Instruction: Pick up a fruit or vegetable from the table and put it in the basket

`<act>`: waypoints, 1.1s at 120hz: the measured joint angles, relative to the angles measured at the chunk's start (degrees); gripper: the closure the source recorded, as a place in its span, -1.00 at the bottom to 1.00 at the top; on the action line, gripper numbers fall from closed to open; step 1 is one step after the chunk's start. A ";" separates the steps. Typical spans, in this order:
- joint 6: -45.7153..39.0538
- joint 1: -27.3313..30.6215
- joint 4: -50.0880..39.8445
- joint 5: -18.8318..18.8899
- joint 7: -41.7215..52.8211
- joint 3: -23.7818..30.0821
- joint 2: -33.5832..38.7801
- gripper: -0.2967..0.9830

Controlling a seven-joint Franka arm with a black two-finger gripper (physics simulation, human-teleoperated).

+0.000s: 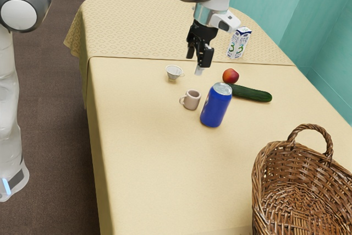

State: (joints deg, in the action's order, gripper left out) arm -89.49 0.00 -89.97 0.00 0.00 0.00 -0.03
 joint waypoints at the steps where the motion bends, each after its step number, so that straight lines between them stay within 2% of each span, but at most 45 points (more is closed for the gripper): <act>1: 1.05 -11.83 4.46 -0.34 0.19 -11.85 -1.21 -0.54; 3: 3.02 -29.79 11.67 -0.95 0.56 -30.68 -3.10 -0.53; 4: 3.94 -36.42 14.54 -1.22 0.74 -38.11 -3.87 -0.52; 6: 5.67 -45.68 19.14 -1.73 1.09 -49.93 -5.12 -0.52; 9: 8.02 -50.75 23.90 -2.36 1.61 -62.09 -6.33 -0.51; 13: 10.73 -48.76 27.61 -3.02 2.26 -71.70 -6.98 -0.51; 17: 13.03 -46.25 29.61 -3.53 2.88 -76.90 -7.22 -0.51; 23: 15.86 -45.91 31.02 -4.09 3.74 -80.56 -7.49 -0.51; 44: 21.74 -47.43 31.78 -5.01 6.23 -83.00 -7.75 -0.50; 55: 22.84 -48.38 32.61 -5.92 7.33 -80.70 -7.95 -0.50; 70: 18.33 -49.85 32.65 -7.59 8.87 -66.27 -9.68 -0.50; 81: 14.27 -50.21 31.62 -9.97 9.85 -62.02 -12.14 -0.50; 90: 11.95 -50.05 28.50 -11.01 10.57 -61.45 -13.28 -0.50; 101: 7.95 -49.64 21.88 -12.78 11.35 -64.17 -12.12 -0.50; 116: 5.02 -47.78 21.60 -12.18 12.40 -65.16 -11.93 -0.50; 120: 4.71 -42.79 21.67 -12.07 12.95 -61.51 -11.93 -0.50; 122: 4.57 -37.55 21.74 -12.01 13.27 -56.53 -11.69 -0.49; 129: 4.21 -6.17 21.74 -10.09 14.48 -24.61 -9.08 -0.49; 132: 4.05 5.10 21.88 -8.64 14.95 -12.86 -8.44 -0.50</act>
State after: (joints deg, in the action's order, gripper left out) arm -85.44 5.09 -68.09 -8.64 14.95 -12.86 -8.47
